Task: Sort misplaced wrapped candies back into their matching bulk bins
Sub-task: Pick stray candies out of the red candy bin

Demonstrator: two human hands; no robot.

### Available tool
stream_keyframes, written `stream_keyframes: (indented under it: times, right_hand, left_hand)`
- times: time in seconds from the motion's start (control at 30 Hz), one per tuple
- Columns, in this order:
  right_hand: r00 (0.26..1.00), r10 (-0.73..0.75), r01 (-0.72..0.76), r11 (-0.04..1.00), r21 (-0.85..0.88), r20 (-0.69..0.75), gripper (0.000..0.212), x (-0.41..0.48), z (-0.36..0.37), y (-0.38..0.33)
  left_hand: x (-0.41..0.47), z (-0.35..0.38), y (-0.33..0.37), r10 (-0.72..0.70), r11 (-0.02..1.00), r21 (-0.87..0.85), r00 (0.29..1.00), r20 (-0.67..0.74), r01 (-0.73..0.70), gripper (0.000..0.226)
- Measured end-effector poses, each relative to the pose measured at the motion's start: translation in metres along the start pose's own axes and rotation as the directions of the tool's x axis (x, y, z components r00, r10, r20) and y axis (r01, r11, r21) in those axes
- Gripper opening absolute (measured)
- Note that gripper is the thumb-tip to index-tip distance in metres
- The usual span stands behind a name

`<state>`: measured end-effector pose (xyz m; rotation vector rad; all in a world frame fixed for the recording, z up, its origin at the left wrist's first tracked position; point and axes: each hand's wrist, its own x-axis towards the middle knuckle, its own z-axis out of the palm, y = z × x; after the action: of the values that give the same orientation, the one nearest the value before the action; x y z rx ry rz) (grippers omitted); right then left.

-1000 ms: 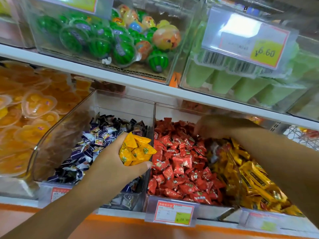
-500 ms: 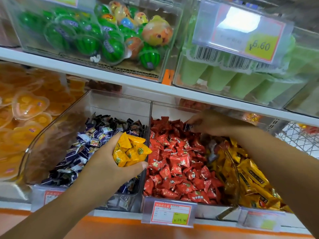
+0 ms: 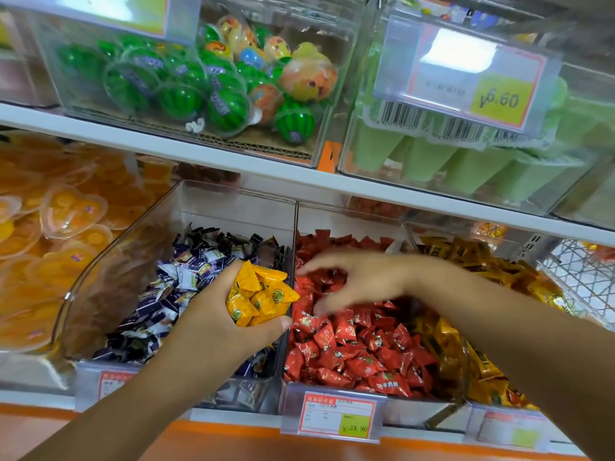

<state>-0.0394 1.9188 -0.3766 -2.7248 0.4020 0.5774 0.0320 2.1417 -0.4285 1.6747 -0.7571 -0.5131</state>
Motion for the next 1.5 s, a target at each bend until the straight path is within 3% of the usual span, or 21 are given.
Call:
stream_keyframes:
  times: [0.07,0.13,0.2,0.4,0.47,0.6,0.7,0.8,0.93,1.03,1.13,1.23,1.33,1.5]
  right_hand:
    - [0.997,0.016,-0.010,0.996,-0.088,0.075,0.077,0.006,0.027,0.000]
    - [0.999,0.047,-0.046,0.960,-0.275,-0.004,0.076,0.016,0.039,0.008]
    - [0.995,0.086,-0.102,0.923,-0.371,-0.058,0.068,0.019,0.033,0.020]
    - [0.979,0.204,-0.188,0.915,-0.357,0.008,0.058,-0.007,-0.003,0.044]
    - [0.987,0.162,-0.151,0.940,-0.307,0.008,0.058,-0.018,-0.013,0.034]
    - [0.996,-0.086,0.088,0.988,-0.128,0.019,0.058,-0.020,0.005,-0.010]
    - [0.991,-0.100,0.121,0.956,-0.269,0.091,0.068,-0.004,0.042,-0.023]
    - [1.000,-0.014,0.017,0.903,-0.429,0.010,0.072,0.010,0.048,-0.007]
    - [0.990,0.068,-0.106,0.938,-0.330,-0.122,0.054,0.012,0.018,0.021]
    - [0.982,0.122,-0.162,0.937,-0.309,-0.145,0.061,-0.007,-0.003,0.031]
    - [0.981,-0.017,-0.035,0.965,-0.260,-0.192,0.058,-0.022,-0.003,0.012]
    - [0.970,-0.225,0.193,0.941,-0.279,-0.088,0.055,-0.011,0.029,-0.017]
    - [0.986,-0.148,0.167,0.894,-0.416,0.079,0.061,0.011,0.060,-0.021]
    - [0.999,-0.054,0.049,0.792,-0.609,0.011,0.057,0.031,0.043,0.001]
  left_hand:
    - [0.001,0.001,-0.001,-0.002,1.000,0.000,1.000,-0.025,0.003,0.069]
    - [0.001,0.001,-0.003,-0.006,1.000,0.008,1.000,-0.024,0.006,0.089]
    - [0.002,0.000,-0.006,-0.015,1.000,0.016,1.000,-0.021,0.015,0.094]
    - [0.003,0.000,-0.010,-0.013,0.999,0.041,1.000,-0.010,0.013,0.067]
    - [0.003,0.000,-0.008,-0.025,0.999,0.034,1.000,-0.013,0.025,0.055]
    - [0.004,-0.001,-0.009,-0.031,0.998,0.051,0.999,-0.019,0.032,0.077]
    - [0.004,-0.001,-0.008,-0.027,0.997,0.072,0.999,-0.030,0.029,0.066]
    - [0.004,-0.001,-0.007,-0.035,0.997,0.062,0.999,-0.020,0.036,0.065]
    - [0.004,-0.001,-0.008,-0.034,0.997,0.063,0.999,-0.032,0.036,0.073]
    - [0.004,-0.001,-0.007,-0.035,0.997,0.074,0.999,-0.031,0.037,0.074]
    - [0.005,-0.001,-0.007,-0.050,0.997,0.062,0.998,-0.025,0.052,0.071]
    - [0.004,-0.001,-0.006,-0.048,0.996,0.076,0.998,-0.033,0.050,0.063]
    - [0.003,0.000,-0.007,-0.029,0.995,0.092,0.998,-0.050,0.033,0.060]
    - [0.003,0.000,-0.009,-0.019,0.995,0.100,0.999,-0.047,0.023,0.062]
